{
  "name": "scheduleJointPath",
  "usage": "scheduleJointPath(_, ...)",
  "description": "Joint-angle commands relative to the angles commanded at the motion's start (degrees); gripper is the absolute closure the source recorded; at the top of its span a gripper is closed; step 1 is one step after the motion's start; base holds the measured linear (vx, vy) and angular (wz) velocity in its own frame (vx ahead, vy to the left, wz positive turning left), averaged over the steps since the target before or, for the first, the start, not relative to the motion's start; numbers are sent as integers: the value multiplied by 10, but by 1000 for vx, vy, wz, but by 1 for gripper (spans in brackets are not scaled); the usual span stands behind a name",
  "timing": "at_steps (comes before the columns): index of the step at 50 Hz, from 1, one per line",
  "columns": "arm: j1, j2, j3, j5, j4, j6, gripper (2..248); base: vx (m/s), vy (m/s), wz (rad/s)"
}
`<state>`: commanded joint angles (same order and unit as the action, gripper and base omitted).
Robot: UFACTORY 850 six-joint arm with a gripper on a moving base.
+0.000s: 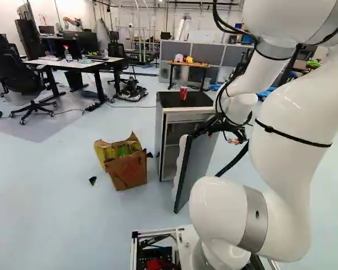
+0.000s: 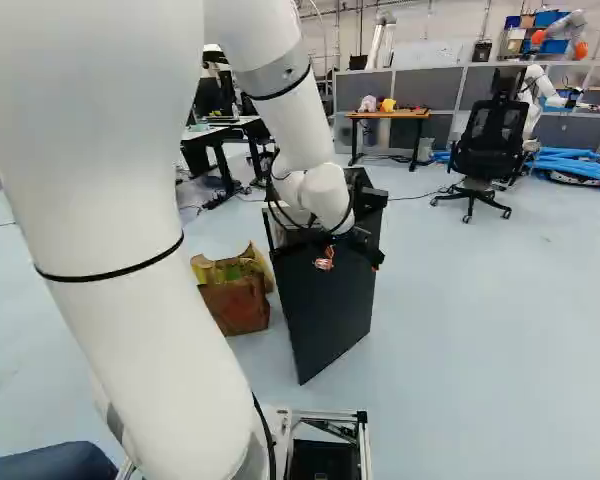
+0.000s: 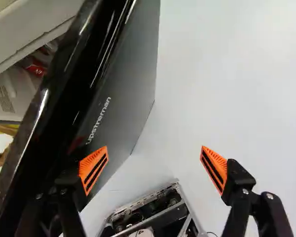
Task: Grab a drink from the fridge
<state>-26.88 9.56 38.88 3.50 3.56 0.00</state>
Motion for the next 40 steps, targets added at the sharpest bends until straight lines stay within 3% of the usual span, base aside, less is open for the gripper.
scheduleJointPath(40,47,-24,-27,-41,187,0,3,0,0,0)
